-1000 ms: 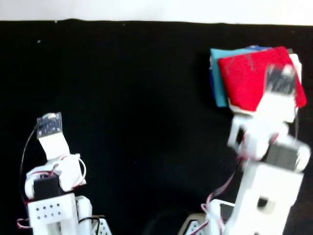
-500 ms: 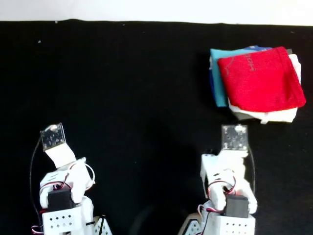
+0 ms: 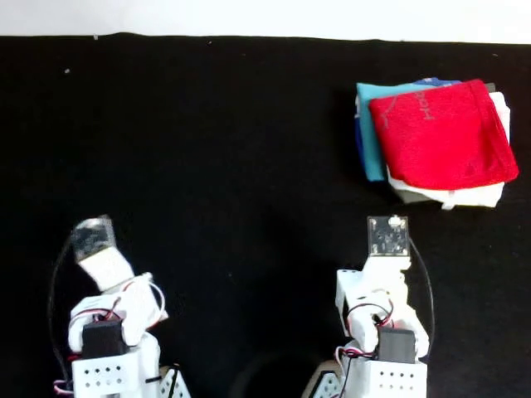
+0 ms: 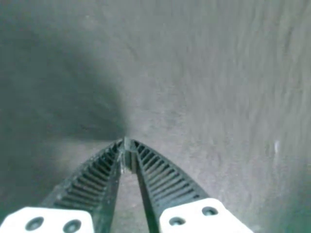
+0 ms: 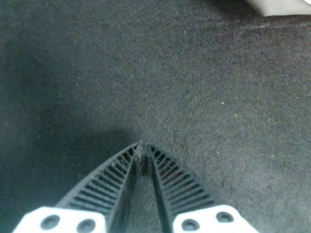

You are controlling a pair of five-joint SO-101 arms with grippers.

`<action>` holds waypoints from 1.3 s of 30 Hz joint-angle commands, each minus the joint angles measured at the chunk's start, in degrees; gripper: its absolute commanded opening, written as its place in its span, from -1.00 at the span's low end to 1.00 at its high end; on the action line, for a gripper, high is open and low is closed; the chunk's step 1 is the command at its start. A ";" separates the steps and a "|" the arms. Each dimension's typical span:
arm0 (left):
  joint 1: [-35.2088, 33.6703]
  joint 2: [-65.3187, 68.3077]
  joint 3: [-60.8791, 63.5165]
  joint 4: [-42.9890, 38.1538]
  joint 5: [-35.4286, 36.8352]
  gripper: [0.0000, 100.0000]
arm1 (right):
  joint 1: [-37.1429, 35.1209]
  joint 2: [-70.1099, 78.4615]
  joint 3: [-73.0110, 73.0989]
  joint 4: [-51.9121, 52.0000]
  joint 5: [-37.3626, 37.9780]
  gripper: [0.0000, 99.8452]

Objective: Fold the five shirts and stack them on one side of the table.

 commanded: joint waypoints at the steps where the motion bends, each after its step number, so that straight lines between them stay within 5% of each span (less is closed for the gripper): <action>1: 2.59 -0.22 2.59 -0.97 0.97 -0.98 | -0.31 -0.57 5.41 -1.01 -0.26 -0.99; 7: 4.09 -0.22 2.42 -0.88 0.97 -0.98 | -0.31 -0.57 7.78 6.99 -0.62 -0.99; 39: 4.09 -0.22 2.42 -0.88 0.97 -0.98 | -0.13 -0.48 7.78 6.55 -0.53 -0.99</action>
